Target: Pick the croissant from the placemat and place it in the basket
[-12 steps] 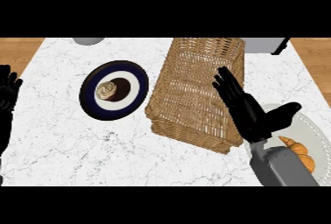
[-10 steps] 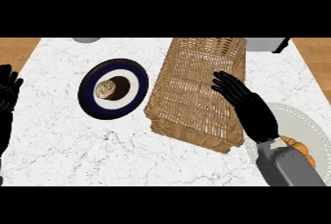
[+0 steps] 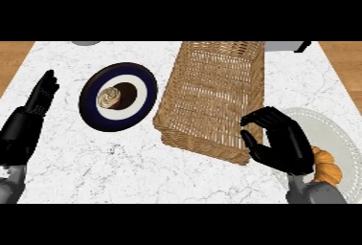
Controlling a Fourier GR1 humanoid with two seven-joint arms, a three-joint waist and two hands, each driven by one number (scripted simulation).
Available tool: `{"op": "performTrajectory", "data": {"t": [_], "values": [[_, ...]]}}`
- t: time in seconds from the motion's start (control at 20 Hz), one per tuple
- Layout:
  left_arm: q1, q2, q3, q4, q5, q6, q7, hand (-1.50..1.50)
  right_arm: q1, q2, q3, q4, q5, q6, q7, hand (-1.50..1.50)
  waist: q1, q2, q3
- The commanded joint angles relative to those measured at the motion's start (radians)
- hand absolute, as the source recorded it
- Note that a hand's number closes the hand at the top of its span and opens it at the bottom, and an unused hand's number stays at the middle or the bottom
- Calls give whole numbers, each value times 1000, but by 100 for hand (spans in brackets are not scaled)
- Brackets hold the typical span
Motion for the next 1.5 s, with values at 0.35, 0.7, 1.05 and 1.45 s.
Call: {"op": "performTrajectory", "data": {"t": [0.35, 0.7, 1.05, 1.45], "values": [[-37, -8, -20, 45, -35, -27, 8, 0, -50, -367, -36, -97, 492, -292, 301, -150, -7, -7, -13], [-54, -18, -29, 20, -24, -37, 39, 0, -123, -778, 43, -131, 541, 140, 581, -150, 22, -5, -14], [-56, -38, -28, 39, -20, -60, 27, 0, -211, -951, 13, -184, 267, 553, 747, -150, 35, 4, -7], [-82, -74, -1, 35, -58, -86, 44, 0, -229, -884, -12, -47, 307, 730, 755, -150, 32, 5, -3]]}}
